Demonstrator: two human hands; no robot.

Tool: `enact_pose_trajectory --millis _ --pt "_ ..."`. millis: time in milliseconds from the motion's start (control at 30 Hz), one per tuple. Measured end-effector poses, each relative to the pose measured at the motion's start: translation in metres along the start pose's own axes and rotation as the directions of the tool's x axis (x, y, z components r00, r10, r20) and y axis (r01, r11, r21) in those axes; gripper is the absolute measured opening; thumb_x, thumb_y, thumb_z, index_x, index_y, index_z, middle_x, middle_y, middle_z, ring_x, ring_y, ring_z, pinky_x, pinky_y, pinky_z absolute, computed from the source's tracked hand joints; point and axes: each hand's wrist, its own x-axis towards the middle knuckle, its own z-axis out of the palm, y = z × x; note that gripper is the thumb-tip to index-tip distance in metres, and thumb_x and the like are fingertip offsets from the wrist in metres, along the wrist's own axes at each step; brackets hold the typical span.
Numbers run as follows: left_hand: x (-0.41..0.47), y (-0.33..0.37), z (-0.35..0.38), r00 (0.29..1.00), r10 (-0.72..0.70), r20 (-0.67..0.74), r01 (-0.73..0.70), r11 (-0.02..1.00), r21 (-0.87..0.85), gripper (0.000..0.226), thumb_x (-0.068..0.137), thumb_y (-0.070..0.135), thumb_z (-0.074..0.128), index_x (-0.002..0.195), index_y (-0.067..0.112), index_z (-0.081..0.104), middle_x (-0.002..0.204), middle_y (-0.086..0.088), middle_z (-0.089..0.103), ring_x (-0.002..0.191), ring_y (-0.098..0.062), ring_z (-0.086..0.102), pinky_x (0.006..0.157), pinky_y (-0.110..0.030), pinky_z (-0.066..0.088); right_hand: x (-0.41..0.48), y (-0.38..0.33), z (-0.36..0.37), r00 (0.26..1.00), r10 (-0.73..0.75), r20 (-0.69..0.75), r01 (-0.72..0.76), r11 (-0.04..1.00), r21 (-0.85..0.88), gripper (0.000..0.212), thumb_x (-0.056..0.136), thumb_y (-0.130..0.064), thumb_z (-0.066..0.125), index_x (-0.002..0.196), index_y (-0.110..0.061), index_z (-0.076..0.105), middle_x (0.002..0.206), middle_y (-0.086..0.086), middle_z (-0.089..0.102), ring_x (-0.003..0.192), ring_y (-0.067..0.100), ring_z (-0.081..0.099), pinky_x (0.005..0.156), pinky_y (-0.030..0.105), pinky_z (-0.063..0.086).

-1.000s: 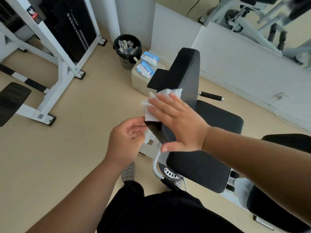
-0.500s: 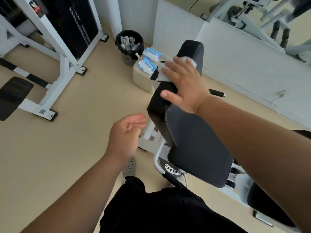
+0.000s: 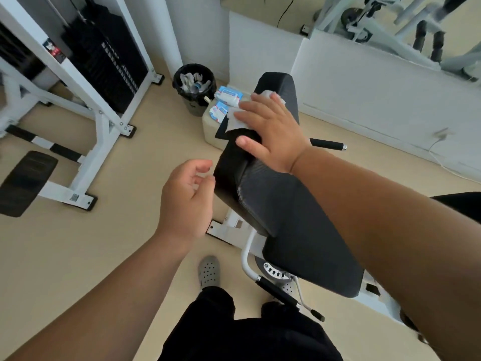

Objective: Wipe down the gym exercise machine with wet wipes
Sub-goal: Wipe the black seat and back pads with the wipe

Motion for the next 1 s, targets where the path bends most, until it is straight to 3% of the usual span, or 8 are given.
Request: enact_pose_trajectory --millis 100,167,300,467,600,700,867,1000 --pt "0.022 0.016 0.009 0.990 0.123 -0.061 -0.114 0.984 0.134 0.020 0.099 0.021 0.057 0.117 0.023 0.064 0.120 0.004 0.060 0.094 0.008 0.055 0.087 -0.025 0.046 0.003 -0.002 0.003 0.999 0.051 -0.006 -0.051 0.998 0.025 0.092 0.096 -0.076 0.016 0.149 -0.009 0.051 0.157 0.013 0.045 0.154 0.035 0.025 0.127 0.051 0.007" --pt "0.037 0.027 0.016 0.975 0.192 -0.107 -0.170 0.968 0.185 0.024 0.098 0.027 0.053 0.120 0.020 0.062 0.120 0.003 0.059 0.092 0.004 0.053 0.090 -0.028 0.045 -0.023 -0.018 0.013 0.998 0.002 -0.062 0.000 0.999 0.038 0.096 0.096 -0.076 0.017 0.152 -0.004 0.045 0.160 0.018 0.039 0.155 0.038 0.021 0.127 0.053 0.009" --pt "0.060 0.048 0.029 0.960 0.247 -0.130 -0.211 0.947 0.243 0.025 0.101 0.027 0.050 0.123 0.019 0.060 0.121 0.004 0.058 0.106 -0.011 0.055 0.097 -0.034 0.047 -0.054 -0.019 0.038 0.984 -0.109 -0.138 0.128 0.983 0.135 0.095 0.095 -0.073 0.031 0.159 -0.003 0.030 0.168 0.018 0.024 0.158 0.036 0.011 0.128 0.054 0.009" --pt "0.083 0.072 0.056 0.958 0.287 0.031 -0.272 0.864 0.424 0.031 0.102 0.032 0.046 0.129 0.019 0.056 0.123 0.007 0.053 0.117 -0.018 0.053 0.102 -0.044 0.046 0.008 0.041 0.027 0.962 0.207 -0.180 -0.140 0.934 0.328 0.085 0.099 -0.064 0.026 0.161 -0.006 0.028 0.171 0.014 0.015 0.159 0.031 0.004 0.129 0.051 0.006" --pt "0.116 0.095 0.090 0.948 0.273 0.165 -0.316 0.729 0.607 0.042 0.104 0.032 0.044 0.142 0.014 0.049 0.143 -0.005 0.051 0.135 -0.024 0.044 0.115 -0.043 0.035 0.033 0.086 0.033 0.942 0.273 -0.193 -0.171 0.889 0.426 0.084 0.099 -0.063 0.022 0.163 -0.009 0.021 0.172 0.011 0.013 0.160 0.029 0.004 0.129 0.048 0.006" --pt "0.140 0.098 0.117 0.937 0.269 0.222 -0.345 0.629 0.696 0.050 0.104 0.033 0.041 0.150 0.011 0.041 0.154 -0.009 0.042 0.143 -0.026 0.036 0.119 -0.041 0.028 0.017 0.101 0.056 0.924 0.345 -0.163 -0.198 0.799 0.568 0.086 0.100 -0.063 0.024 0.164 -0.007 0.007 0.172 0.012 0.001 0.160 0.027 -0.003 0.130 0.041 0.000" --pt "0.145 0.089 0.131 0.929 0.316 0.191 -0.344 0.548 0.763 0.056 0.102 0.036 0.037 0.149 0.005 0.042 0.154 -0.013 0.041 0.139 -0.032 0.040 0.116 -0.048 0.033 -0.042 0.090 0.125 0.902 0.428 -0.067 -0.277 0.689 0.670 0.094 0.101 -0.072 0.016 0.162 -0.004 -0.004 0.170 0.013 -0.016 0.157 0.029 -0.019 0.129 0.050 -0.002" --pt "0.146 0.088 0.134 0.914 0.350 0.205 -0.364 0.486 0.794 0.057 0.099 0.031 0.038 0.146 0.001 0.044 0.149 -0.016 0.046 0.135 -0.033 0.043 0.115 -0.045 0.034 -0.034 0.082 0.132 0.808 0.582 0.098 -0.414 0.442 0.796 0.094 0.096 -0.074 0.013 0.158 -0.010 -0.015 0.168 0.011 -0.024 0.155 0.027 -0.027 0.126 0.052 -0.007"
